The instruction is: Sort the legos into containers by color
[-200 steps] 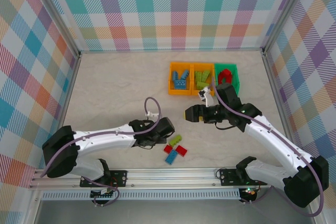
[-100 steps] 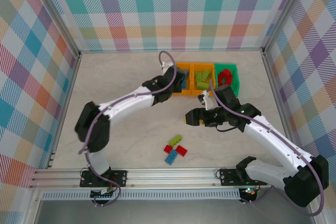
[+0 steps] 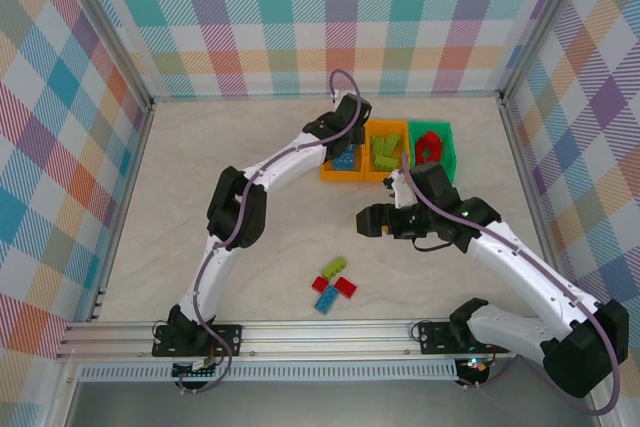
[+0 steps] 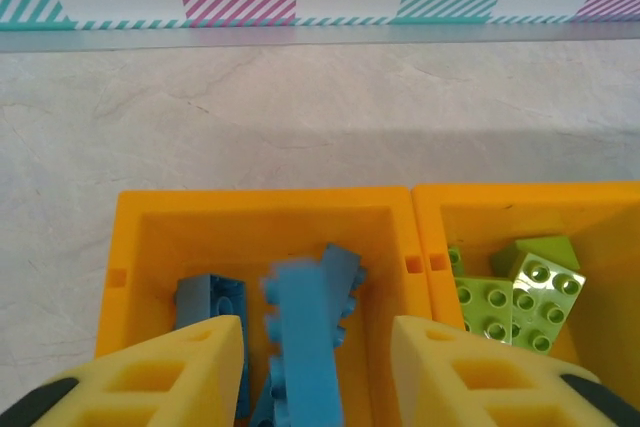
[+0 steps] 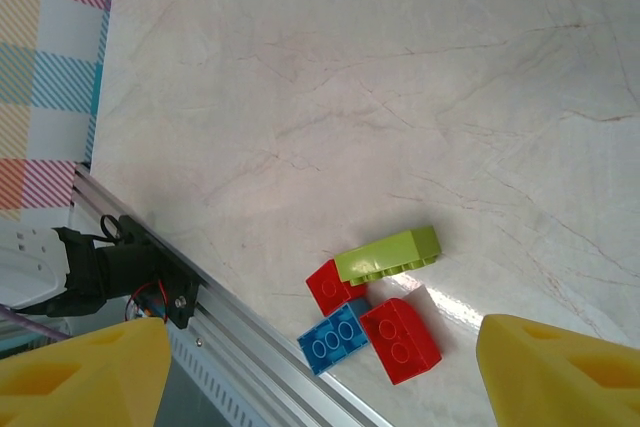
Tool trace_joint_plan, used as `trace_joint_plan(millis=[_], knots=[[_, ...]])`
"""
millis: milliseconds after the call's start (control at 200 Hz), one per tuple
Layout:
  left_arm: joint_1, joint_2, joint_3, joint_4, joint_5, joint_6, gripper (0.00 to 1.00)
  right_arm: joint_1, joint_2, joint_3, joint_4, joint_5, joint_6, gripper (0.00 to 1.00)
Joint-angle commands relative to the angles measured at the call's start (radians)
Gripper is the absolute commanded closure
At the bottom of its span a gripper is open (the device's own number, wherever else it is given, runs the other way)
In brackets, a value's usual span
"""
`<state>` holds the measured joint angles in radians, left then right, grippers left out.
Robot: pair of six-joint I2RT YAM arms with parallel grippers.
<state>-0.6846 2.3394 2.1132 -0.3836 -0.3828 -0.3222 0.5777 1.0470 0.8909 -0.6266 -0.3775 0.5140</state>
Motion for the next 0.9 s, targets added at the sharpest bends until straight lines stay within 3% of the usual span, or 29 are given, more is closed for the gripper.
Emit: trace_joint_plan(millis=[0,170,390,610,790,895], knots=[[0.005,-0.034,0.036,-0.045,0.021,0.004,0.55,0.007,-0.013,0.035,-0.013,0.02,-0.017,0.19],[0.004,-0.189,-0.046,-0.08,0.133,-0.036,0.61,0.006,-0.013,0.031,-0.018,0.044,-0.007,0.18],[-0.037,-0.65,-0.493,0.034,0.272,0.006,0.62,0.008,0.012,0.031,-0.033,0.082,0.048,0.2],[-0.089,-1.137,-0.914,0.034,0.477,0.295,0.55,0.096,0.093,0.014,0.071,0.149,0.213,0.22],[-0.114,-1.406,-1.053,-0.191,0.52,0.545,0.46,0.201,0.199,0.008,0.153,0.268,0.439,0.23],[-0.113,-1.505,-1.111,-0.335,0.654,0.786,0.39,0.289,0.272,0.027,0.156,0.335,0.586,0.24]])
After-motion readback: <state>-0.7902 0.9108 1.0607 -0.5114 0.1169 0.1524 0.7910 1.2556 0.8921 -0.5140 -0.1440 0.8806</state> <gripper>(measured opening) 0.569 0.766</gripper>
